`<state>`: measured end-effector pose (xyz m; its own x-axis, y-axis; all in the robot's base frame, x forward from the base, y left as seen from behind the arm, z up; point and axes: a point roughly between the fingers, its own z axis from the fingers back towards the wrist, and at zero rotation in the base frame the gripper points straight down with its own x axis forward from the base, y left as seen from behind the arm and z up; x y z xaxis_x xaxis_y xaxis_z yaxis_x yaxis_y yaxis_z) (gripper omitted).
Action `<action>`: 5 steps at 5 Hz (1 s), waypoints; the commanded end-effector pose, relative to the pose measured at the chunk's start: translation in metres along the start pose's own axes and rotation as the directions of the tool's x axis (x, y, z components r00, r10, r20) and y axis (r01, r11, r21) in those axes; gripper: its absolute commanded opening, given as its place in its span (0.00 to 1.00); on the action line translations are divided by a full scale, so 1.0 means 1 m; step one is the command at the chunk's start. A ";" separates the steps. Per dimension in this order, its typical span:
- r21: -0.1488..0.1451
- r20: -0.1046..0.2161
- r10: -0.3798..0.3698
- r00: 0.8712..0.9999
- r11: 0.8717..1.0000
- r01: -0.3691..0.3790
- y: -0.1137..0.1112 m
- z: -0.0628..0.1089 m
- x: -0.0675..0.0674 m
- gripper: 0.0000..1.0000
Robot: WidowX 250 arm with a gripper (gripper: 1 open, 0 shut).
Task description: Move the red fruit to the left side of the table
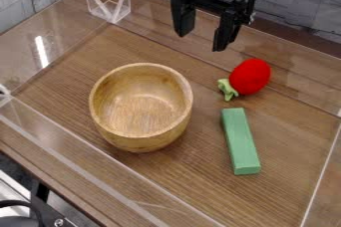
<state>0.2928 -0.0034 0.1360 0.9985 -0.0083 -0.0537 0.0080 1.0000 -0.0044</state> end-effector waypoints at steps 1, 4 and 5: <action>-0.007 -0.025 0.031 0.999 0.999 -0.032 -0.008 -0.015 0.006 1.00; -0.035 -0.031 0.303 0.952 0.952 -0.304 -0.073 -0.046 0.047 1.00; -0.021 -0.043 0.358 0.933 0.933 -0.359 -0.078 -0.065 0.051 1.00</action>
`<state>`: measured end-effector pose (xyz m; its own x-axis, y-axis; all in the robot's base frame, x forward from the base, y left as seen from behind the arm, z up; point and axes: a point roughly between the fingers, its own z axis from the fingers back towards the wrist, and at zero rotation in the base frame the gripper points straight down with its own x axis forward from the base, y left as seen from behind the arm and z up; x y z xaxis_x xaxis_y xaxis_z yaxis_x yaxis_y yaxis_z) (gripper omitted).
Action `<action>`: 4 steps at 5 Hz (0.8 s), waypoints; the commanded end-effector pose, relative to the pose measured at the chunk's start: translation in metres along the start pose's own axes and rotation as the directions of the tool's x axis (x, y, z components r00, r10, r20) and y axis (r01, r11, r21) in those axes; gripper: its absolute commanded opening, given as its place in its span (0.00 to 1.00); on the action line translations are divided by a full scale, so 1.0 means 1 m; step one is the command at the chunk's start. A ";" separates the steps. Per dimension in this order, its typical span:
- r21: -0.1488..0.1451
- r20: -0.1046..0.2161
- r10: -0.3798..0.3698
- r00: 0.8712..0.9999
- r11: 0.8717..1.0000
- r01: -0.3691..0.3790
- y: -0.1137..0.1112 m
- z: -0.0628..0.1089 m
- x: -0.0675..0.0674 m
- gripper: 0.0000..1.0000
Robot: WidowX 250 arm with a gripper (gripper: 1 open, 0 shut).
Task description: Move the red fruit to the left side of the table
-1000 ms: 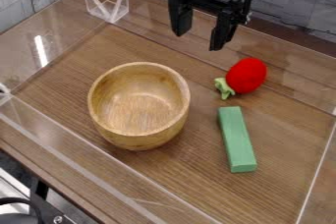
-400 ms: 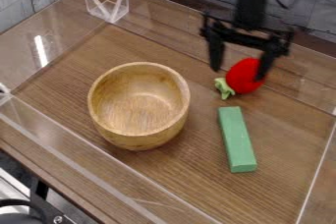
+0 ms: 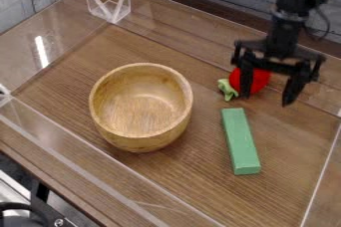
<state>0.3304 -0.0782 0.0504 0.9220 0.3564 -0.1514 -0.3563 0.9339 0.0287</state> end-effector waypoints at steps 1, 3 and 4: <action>-0.028 0.058 0.020 0.998 0.999 -0.018 -0.004 0.008 0.025 1.00; -0.011 0.054 0.074 0.996 0.997 -0.073 0.008 -0.005 0.052 1.00; -0.004 0.049 0.065 0.997 0.998 -0.065 0.015 -0.006 0.054 1.00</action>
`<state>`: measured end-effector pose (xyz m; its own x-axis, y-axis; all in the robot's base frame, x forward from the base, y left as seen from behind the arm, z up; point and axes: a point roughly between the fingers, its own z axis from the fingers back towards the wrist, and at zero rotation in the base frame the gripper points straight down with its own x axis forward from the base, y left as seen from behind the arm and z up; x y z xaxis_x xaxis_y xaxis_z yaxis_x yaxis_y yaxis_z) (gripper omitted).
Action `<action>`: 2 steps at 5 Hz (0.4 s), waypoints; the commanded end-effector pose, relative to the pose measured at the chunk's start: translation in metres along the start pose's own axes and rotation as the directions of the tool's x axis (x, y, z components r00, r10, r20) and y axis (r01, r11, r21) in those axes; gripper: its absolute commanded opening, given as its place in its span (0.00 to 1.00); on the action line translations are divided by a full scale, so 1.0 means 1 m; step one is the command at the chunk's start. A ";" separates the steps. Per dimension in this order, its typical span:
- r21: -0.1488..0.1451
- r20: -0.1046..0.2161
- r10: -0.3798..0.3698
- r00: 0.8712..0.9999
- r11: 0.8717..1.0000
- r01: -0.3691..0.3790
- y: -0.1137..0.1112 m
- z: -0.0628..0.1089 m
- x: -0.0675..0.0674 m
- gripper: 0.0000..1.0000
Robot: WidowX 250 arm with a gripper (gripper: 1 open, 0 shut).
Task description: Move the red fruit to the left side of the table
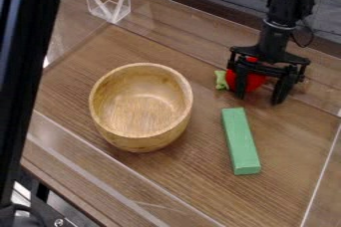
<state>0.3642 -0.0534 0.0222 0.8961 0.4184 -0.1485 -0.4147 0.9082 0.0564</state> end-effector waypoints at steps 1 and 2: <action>-0.016 0.046 -0.014 0.999 1.000 0.015 0.010 0.017 0.010 1.00; -0.006 0.050 -0.074 0.996 0.997 0.075 0.004 0.014 0.004 0.00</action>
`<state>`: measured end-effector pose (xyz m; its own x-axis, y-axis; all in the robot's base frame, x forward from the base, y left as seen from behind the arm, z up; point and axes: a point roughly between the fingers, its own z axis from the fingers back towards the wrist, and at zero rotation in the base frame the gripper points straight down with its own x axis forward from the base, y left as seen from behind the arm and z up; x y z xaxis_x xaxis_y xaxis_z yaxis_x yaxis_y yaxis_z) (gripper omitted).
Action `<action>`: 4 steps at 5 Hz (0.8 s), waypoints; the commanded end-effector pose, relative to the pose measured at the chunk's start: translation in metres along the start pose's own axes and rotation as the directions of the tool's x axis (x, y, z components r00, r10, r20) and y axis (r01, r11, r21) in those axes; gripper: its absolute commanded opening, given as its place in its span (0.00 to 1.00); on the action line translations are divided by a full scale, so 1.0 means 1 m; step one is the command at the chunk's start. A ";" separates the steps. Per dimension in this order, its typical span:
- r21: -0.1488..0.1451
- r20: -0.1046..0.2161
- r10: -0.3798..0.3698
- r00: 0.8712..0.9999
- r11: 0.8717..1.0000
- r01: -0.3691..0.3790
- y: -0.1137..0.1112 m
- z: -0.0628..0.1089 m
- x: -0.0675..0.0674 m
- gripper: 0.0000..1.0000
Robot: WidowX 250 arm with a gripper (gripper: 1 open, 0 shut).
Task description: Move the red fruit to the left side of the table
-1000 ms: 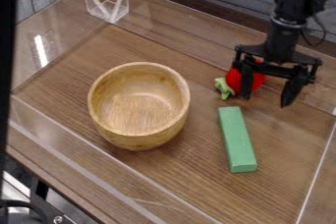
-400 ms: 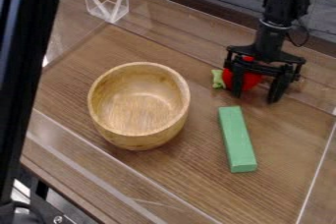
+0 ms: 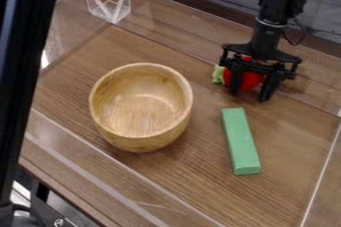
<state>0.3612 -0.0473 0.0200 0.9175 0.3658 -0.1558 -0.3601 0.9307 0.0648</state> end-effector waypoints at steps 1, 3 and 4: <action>-0.016 0.059 -0.086 0.995 0.996 0.087 -0.013 0.015 -0.006 1.00; -0.012 0.058 -0.116 0.991 0.993 0.117 -0.023 0.012 -0.020 1.00; -0.003 0.059 -0.152 0.987 0.988 0.153 -0.015 0.018 -0.021 1.00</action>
<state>0.3448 -0.0693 0.0204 0.9623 0.2230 -0.1554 -0.2168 0.9746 0.0563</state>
